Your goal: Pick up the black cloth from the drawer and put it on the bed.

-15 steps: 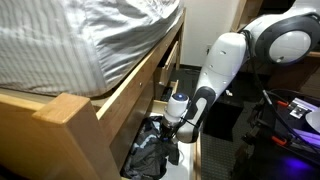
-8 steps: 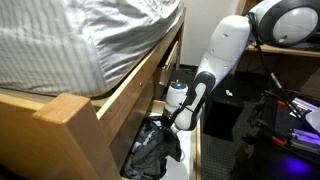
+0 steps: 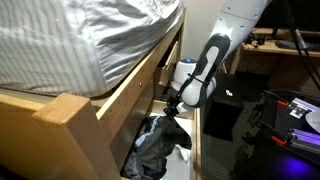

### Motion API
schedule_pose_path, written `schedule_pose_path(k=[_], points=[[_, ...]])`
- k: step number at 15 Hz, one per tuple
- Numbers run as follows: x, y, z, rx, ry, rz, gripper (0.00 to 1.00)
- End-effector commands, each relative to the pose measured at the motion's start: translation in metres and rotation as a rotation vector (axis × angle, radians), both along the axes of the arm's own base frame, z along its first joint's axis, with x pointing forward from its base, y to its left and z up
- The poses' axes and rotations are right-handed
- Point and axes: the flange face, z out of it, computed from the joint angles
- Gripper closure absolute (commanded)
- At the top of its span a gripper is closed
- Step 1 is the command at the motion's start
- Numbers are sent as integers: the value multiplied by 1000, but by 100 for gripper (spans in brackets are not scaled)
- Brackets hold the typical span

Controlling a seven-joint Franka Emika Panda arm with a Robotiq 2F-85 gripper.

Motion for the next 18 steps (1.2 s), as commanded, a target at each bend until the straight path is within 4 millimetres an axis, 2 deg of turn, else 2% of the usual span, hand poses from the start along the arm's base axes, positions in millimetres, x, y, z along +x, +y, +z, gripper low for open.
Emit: schedule_pose_path(k=[1, 4, 10, 14, 18], points=[[-28, -14, 71, -39, -65, -89, 100], [-42, -18, 125, -54, -106, -137, 100], [-70, -10, 228, -30, -203, -205, 100], [-70, -16, 267, -28, -324, -255, 100], [-56, -9, 302, -45, -453, -293, 100]])
